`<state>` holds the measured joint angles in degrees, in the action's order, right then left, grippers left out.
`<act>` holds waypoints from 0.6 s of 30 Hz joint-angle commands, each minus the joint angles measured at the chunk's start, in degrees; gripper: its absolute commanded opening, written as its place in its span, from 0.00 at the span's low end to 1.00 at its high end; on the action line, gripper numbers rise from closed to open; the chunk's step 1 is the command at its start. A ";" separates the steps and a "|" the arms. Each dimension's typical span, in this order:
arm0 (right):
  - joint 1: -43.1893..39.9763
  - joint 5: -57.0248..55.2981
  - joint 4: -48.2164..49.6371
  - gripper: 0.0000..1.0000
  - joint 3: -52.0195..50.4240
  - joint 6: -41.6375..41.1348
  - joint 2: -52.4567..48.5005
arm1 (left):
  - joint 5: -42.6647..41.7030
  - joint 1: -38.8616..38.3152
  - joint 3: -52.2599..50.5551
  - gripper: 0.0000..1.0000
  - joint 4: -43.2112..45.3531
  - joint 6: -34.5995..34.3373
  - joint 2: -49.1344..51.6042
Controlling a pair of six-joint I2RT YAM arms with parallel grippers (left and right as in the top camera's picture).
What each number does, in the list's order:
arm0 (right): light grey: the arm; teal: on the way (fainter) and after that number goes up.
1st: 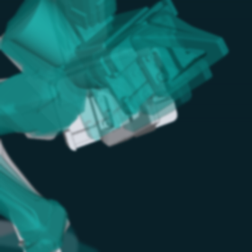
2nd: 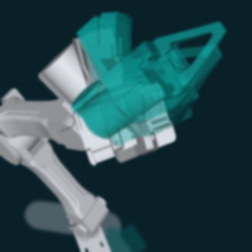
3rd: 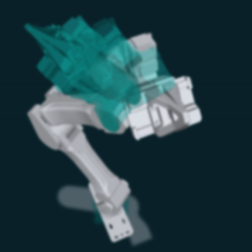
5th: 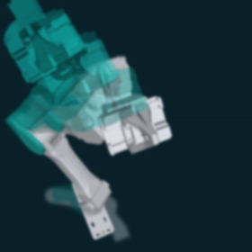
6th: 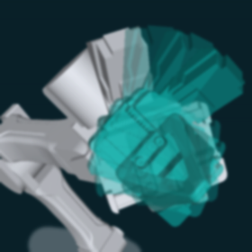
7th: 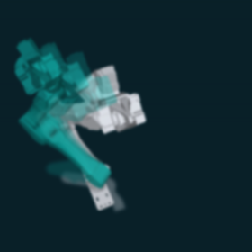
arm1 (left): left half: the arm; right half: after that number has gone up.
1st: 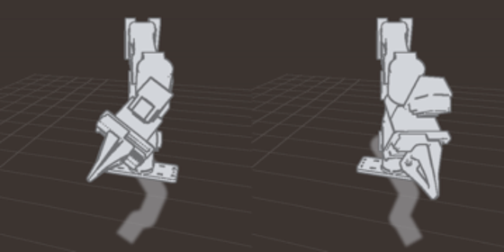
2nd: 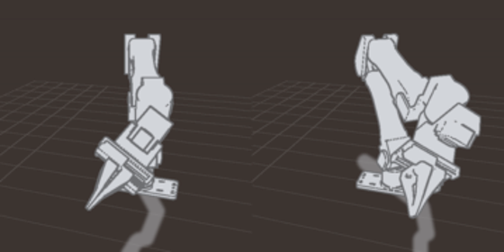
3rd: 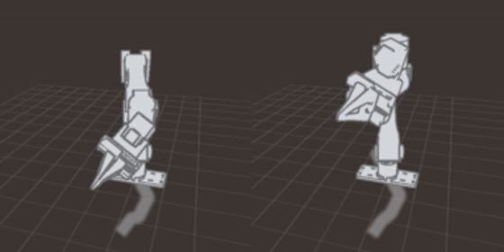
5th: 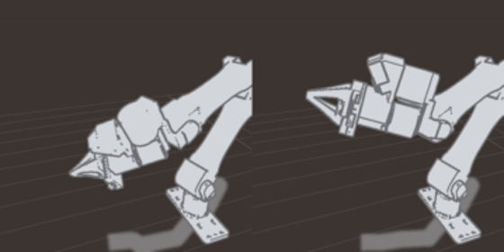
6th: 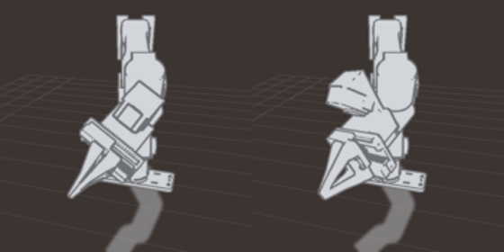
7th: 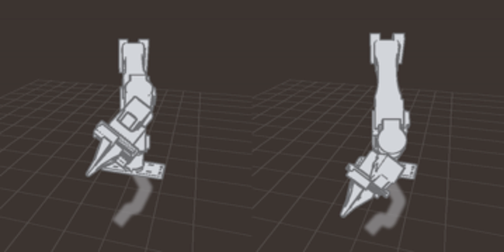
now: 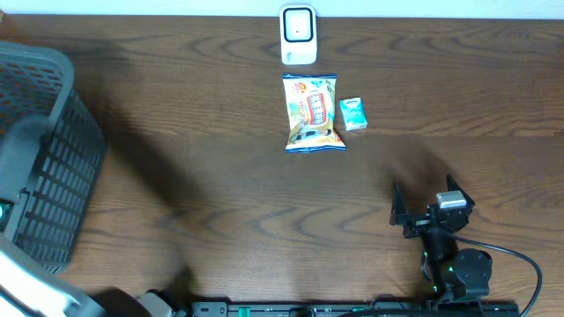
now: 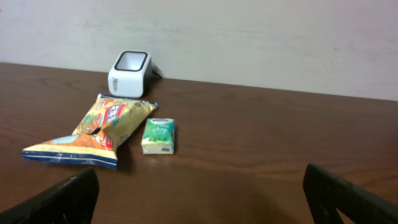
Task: Scan the item barcode
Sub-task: 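Reach into the basket and grasp the light green wipes packet with left gripper, then place the green wipes packet left of the snack bag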
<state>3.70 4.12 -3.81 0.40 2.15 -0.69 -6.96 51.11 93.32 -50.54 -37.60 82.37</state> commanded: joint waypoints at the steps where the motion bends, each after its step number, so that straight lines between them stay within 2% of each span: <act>1: -0.28 0.11 -0.26 0.99 -0.09 0.48 0.31 | -21.22 -2.84 0.63 0.08 6.60 -6.23 -7.54; 2: -0.28 0.11 -0.24 0.99 -0.09 0.48 0.31 | -22.88 -4.26 0.63 0.08 8.41 -6.23 -9.11; 6: -0.28 0.11 -0.24 0.99 -0.09 0.48 0.31 | -23.67 -17.92 0.63 0.08 12.22 -5.40 -14.03; 8: -0.28 0.11 -0.26 0.99 -0.09 0.48 0.31 | -23.43 -25.94 0.63 0.08 12.55 -1.53 -13.66; 11: -0.28 0.11 -0.24 0.99 -0.09 0.48 0.31 | -23.39 -41.05 0.61 0.08 11.63 10.47 -9.20; 12: -0.28 0.11 -0.24 0.99 -0.09 0.48 0.31 | -22.91 -44.00 0.61 0.08 11.19 12.55 -7.65; 18: -0.28 0.11 -0.24 0.99 -0.09 0.48 0.31 | -11.76 -58.25 0.61 0.08 6.62 14.53 4.79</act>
<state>3.70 4.12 -3.81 0.40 2.15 -0.69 -25.12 -2.52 93.69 -42.81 -27.20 82.04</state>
